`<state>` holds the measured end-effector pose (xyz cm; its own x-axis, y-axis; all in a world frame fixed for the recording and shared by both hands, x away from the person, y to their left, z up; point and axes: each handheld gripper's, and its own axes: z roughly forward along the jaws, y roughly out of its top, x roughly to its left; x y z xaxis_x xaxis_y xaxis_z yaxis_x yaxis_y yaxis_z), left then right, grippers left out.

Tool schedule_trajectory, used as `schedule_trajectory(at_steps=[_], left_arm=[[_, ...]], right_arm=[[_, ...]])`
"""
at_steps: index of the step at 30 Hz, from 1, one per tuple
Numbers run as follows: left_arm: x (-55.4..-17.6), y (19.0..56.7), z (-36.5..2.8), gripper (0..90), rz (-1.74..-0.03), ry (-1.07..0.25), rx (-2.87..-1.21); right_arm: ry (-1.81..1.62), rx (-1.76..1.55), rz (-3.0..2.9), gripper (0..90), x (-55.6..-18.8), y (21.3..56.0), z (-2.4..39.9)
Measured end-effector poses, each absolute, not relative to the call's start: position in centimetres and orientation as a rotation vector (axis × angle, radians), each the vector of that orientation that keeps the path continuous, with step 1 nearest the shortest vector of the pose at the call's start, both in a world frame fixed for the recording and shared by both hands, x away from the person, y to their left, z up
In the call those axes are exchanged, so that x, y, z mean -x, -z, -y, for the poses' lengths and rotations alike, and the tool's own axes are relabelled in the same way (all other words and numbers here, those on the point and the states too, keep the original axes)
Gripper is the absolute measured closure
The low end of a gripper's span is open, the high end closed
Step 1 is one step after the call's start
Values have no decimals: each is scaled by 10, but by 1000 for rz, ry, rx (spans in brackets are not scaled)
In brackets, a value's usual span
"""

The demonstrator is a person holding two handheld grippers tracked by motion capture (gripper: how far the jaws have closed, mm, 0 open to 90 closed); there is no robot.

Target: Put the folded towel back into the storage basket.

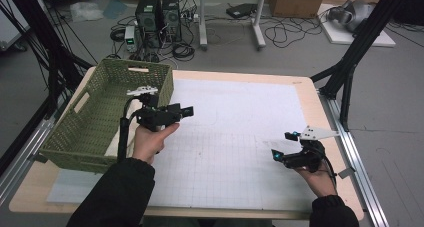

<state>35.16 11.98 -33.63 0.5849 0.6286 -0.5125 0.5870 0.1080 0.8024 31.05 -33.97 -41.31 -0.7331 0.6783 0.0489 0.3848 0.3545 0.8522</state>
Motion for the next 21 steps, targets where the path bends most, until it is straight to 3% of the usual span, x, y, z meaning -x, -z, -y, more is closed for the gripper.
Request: schedule_trajectory(at_steps=[21], left_arm=[[-344, 348, -105, 282, -1058, -91, -1620]], right_arm=[[-1328, -946, -2308, 116, -310, 412, 340]])
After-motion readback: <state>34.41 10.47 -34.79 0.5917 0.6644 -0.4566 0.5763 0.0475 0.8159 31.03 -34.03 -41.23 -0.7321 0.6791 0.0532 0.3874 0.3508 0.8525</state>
